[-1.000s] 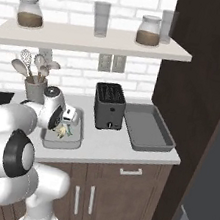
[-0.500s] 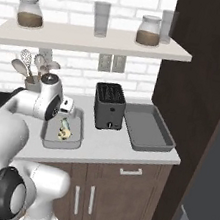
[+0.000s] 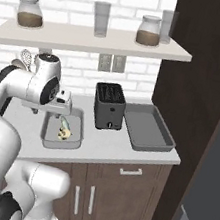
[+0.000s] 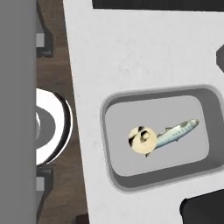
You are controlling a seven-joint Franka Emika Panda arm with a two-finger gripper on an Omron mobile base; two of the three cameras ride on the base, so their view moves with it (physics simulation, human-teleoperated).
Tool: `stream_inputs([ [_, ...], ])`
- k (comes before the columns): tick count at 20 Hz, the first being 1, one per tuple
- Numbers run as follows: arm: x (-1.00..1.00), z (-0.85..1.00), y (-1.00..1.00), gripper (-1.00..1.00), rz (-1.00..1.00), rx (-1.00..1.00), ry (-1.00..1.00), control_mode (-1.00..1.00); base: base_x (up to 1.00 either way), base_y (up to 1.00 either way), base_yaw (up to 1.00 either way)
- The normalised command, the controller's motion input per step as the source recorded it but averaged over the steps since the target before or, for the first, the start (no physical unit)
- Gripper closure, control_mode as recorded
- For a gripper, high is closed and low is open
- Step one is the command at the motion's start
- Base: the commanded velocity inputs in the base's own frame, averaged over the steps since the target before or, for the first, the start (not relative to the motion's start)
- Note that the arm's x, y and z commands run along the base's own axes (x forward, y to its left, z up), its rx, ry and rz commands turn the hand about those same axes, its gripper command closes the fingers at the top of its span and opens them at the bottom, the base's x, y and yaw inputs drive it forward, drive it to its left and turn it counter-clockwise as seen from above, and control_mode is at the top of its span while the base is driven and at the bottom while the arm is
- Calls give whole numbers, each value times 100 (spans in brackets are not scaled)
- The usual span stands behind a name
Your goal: Place one mushroom and one fish in each tupperware on the nearby counter, to pack two identical lunches.
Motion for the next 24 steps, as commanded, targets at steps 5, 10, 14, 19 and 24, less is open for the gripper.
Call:
stream_inputs([
  [5,-100,67,-19,-100,6,-10,-12,-100,0,0,0],
  [10,-100,46,-34,-100,2,0,-14,-100,0,0,0],
  [14,-100,27,-26,-100,0,0,-10,-100,0,0,0],
  [19,-100,13,-7,-100,-13,0,-3,-100,0,0,0],
  [24,-94,35,-2,-100,-13,9,0,-100,0,0,0],
])
